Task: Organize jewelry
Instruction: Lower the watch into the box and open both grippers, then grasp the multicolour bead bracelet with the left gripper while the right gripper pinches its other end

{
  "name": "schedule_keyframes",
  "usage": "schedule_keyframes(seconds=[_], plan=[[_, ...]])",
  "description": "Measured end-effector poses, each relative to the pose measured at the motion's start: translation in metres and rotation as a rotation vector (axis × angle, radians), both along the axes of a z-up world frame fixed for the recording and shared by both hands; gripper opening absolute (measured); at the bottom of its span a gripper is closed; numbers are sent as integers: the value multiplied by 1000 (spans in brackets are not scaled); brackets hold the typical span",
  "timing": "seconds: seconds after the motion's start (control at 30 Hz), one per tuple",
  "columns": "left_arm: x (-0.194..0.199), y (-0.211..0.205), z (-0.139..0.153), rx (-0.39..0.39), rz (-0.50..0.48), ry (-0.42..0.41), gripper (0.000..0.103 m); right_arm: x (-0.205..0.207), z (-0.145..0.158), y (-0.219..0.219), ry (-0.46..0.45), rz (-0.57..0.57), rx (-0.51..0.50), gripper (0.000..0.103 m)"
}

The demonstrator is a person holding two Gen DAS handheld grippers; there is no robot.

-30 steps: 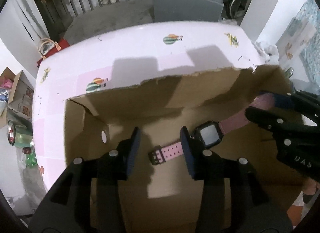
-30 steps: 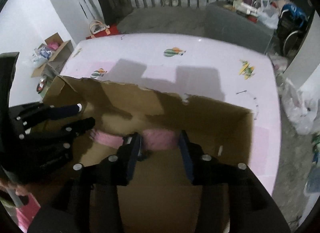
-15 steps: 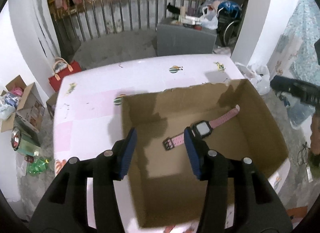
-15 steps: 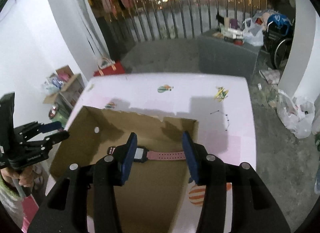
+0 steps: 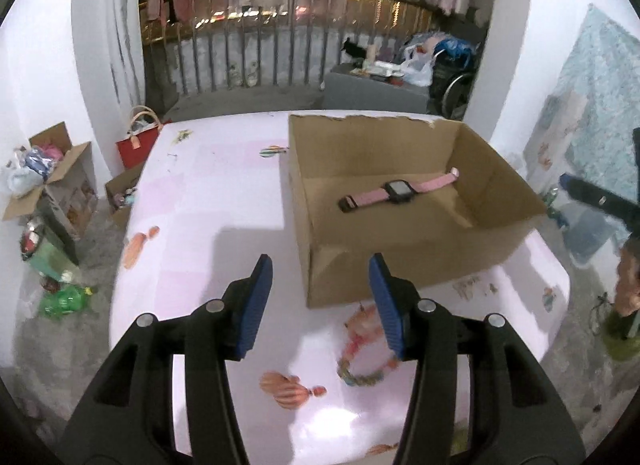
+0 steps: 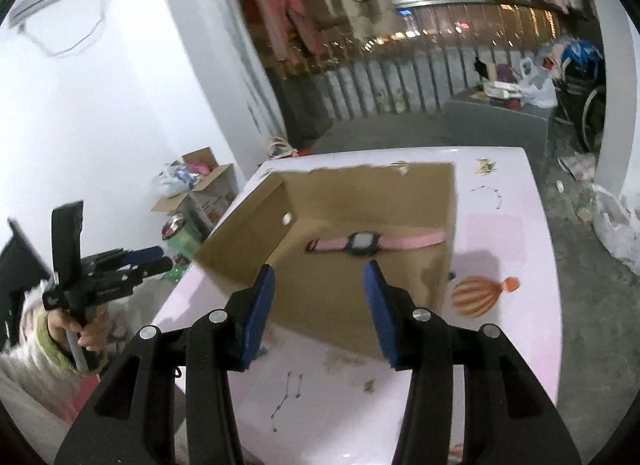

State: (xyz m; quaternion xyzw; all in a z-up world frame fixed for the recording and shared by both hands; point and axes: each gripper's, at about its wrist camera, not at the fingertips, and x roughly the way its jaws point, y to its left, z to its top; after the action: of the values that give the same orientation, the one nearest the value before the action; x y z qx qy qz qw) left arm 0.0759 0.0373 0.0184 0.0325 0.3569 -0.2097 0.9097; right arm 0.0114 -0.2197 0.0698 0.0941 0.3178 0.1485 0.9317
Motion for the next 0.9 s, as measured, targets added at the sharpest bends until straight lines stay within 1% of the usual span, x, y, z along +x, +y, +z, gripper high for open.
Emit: schedule_keyframes(seconds=[0.07,0.1,0.2,0.3,0.37,0.43,0.47,0.53,0.57,0.63,0.73,0.9], plan=[[-9,0,-14,20,-13,-21,48,-7,-12,18,-17,26,-54,46],[-13,-1,-23,43,-25,-29,48,-9,-19,27,-14,43,-71,46],[-21,-7,-43,77,-55,-31,48,-10,-43,50,21,99,-62,46],[-28,-12,-64,68,-92,-7,48,-7,-60,67,52,130,-51,46],[-28,-18,-79,71,-111,15,48,-1,-75,79,82,157,-47,44],[-29,-23,-89,99,-125,15,47,4,-84,87,104,175,-52,40],[-28,-26,-93,116,-130,11,45,6,-88,90,111,184,-58,38],[-27,-29,-98,129,-143,13,39,10,-94,98,112,201,-75,37],[-26,-30,-101,131,-146,17,37,14,-96,102,110,210,-86,36],[-22,-31,-107,133,-150,32,31,22,-101,107,119,224,-105,35],[-17,-31,-117,135,-151,60,25,35,-108,112,142,236,-130,31],[-12,-30,-123,136,-151,79,22,47,-117,118,166,245,-177,25]])
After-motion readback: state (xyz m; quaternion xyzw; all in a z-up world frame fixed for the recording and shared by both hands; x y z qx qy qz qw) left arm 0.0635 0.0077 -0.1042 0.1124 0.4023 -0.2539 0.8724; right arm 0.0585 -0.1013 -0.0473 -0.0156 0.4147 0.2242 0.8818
